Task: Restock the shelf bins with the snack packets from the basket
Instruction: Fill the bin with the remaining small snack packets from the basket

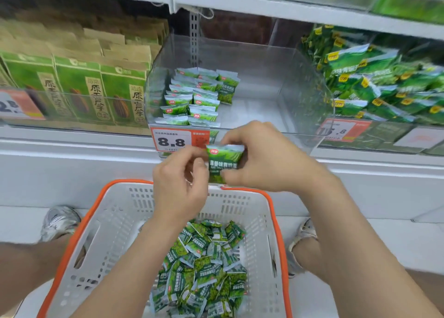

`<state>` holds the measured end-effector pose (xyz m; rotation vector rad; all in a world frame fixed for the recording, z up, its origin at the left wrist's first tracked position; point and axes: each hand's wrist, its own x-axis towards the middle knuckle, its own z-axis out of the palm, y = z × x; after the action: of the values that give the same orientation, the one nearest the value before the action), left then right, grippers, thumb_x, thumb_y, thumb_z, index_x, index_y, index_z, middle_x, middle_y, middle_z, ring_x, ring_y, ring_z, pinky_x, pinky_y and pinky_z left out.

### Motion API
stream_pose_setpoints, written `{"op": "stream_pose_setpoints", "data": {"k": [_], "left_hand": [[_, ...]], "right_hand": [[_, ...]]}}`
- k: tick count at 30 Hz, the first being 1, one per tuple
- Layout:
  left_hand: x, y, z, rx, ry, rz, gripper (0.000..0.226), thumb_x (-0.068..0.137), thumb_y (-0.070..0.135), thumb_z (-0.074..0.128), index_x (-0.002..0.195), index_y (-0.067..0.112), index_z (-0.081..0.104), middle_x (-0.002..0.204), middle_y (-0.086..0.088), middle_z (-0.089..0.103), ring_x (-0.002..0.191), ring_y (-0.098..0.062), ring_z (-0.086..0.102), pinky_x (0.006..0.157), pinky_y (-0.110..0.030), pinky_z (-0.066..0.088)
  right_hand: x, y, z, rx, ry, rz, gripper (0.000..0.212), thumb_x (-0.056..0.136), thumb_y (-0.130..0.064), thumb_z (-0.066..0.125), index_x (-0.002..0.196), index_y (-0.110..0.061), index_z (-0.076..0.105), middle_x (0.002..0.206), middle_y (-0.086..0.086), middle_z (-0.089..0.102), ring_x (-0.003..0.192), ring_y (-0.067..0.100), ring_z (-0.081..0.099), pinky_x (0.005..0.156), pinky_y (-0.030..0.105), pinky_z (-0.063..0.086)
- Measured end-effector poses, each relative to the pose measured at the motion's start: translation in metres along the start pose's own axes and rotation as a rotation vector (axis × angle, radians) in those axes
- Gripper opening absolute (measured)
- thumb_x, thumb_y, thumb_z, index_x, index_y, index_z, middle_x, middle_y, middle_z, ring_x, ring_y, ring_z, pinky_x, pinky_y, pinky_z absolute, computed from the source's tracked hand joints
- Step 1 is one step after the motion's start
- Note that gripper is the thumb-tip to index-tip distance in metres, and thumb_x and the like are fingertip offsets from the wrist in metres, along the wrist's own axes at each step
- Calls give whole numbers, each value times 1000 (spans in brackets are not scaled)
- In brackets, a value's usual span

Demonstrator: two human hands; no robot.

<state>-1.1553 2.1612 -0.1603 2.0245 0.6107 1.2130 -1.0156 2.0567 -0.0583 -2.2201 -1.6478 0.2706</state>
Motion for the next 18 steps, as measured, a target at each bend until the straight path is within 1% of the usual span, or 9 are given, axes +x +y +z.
{"op": "stream_pose_setpoints", "data": {"k": [2,4,5,7,8,10,12,14,18], "left_hand": [[14,13,-3,55,187,99,14,93,6,54,96,8,67,89,-2,62,74,-20,58,61,-41,48],[25,17,-6,204,265,209,18,89,1,55,100,4,68,100,-11,59,86,-29,57,70,-46,48],[30,15,-7,297,271,278,21,86,1,56,101,4,70,105,-14,60,94,-34,58,78,-48,47],[39,12,-8,418,217,384,29,84,2,57,108,6,74,117,-16,65,113,-41,59,96,-53,44],[43,10,-7,448,160,408,34,85,3,57,114,6,74,125,-15,66,123,-41,57,104,-54,41],[47,5,-4,502,35,406,41,89,9,58,128,8,70,135,-9,65,134,-37,54,112,-53,37],[49,-4,-3,574,-32,407,38,93,16,58,128,12,70,129,-4,68,124,-33,59,106,-48,38],[49,-9,-4,613,-28,418,31,94,20,58,120,15,73,119,-1,71,106,-32,62,96,-46,39],[52,-8,-1,617,17,422,21,91,21,59,106,16,73,110,1,71,94,-31,60,89,-46,39]], "right_hand": [[1,-10,-38,161,145,14,30,70,-32,80,98,-25,73,66,-1,68,63,11,63,65,31,54],[15,-6,-57,396,323,27,33,72,-28,77,104,-26,71,75,0,74,65,17,72,65,35,60],[26,-1,-59,443,396,56,32,74,-27,76,105,-26,70,81,0,76,68,21,74,68,40,62],[54,14,-55,302,441,145,31,79,-26,74,110,-26,69,96,0,75,84,24,73,77,37,58],[69,22,-52,195,409,198,33,83,-26,73,115,-25,69,107,2,73,98,26,70,80,31,53],[99,36,-47,66,309,308,42,85,-23,76,125,-16,66,127,7,64,123,29,57,85,30,45],[128,48,-40,22,208,410,45,82,-23,82,119,-6,64,127,12,61,128,30,52,83,34,47],[154,59,-31,-62,138,492,38,80,-23,84,103,-5,60,113,13,64,115,30,58,73,32,45],[192,73,-21,-237,97,534,41,88,-18,74,120,-4,54,112,12,58,114,29,60,72,30,45]]}}
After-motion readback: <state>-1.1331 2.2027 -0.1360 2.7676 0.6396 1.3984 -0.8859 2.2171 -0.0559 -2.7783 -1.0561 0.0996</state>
